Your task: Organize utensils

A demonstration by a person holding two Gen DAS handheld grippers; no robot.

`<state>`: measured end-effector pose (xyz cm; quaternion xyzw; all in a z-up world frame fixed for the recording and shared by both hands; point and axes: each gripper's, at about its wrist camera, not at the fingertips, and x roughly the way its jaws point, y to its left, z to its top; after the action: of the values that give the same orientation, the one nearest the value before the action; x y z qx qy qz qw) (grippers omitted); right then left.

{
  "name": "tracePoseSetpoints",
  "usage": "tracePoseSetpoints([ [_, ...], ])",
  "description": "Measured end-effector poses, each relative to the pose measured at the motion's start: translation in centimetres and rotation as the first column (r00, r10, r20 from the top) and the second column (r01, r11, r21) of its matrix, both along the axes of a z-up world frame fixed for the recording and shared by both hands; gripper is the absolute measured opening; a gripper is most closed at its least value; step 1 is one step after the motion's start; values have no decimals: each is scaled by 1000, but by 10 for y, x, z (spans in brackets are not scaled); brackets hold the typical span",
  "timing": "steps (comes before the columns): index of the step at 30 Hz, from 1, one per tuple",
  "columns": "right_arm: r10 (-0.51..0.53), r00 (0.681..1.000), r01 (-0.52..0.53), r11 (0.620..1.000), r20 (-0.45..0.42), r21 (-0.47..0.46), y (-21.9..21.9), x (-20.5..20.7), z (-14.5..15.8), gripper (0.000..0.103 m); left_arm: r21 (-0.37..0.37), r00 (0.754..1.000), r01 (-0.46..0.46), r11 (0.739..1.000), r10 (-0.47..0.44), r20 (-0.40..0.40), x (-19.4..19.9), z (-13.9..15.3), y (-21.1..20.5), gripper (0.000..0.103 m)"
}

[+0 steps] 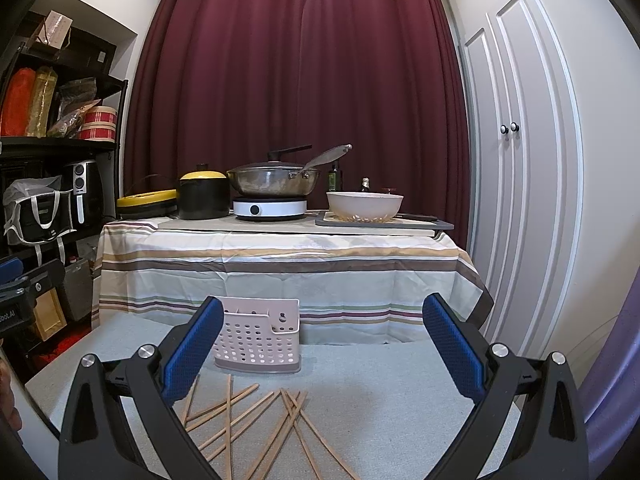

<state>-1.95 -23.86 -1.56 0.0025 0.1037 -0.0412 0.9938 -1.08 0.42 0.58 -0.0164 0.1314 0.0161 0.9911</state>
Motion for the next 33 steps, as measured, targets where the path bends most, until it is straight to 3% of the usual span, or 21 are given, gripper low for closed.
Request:
tracePoseSetpoints([
  [33, 5, 1000, -5, 1000, 0, 0, 5, -2, 3, 97, -5, 1000, -3, 1000, 3, 0, -5, 1, 4, 99],
])
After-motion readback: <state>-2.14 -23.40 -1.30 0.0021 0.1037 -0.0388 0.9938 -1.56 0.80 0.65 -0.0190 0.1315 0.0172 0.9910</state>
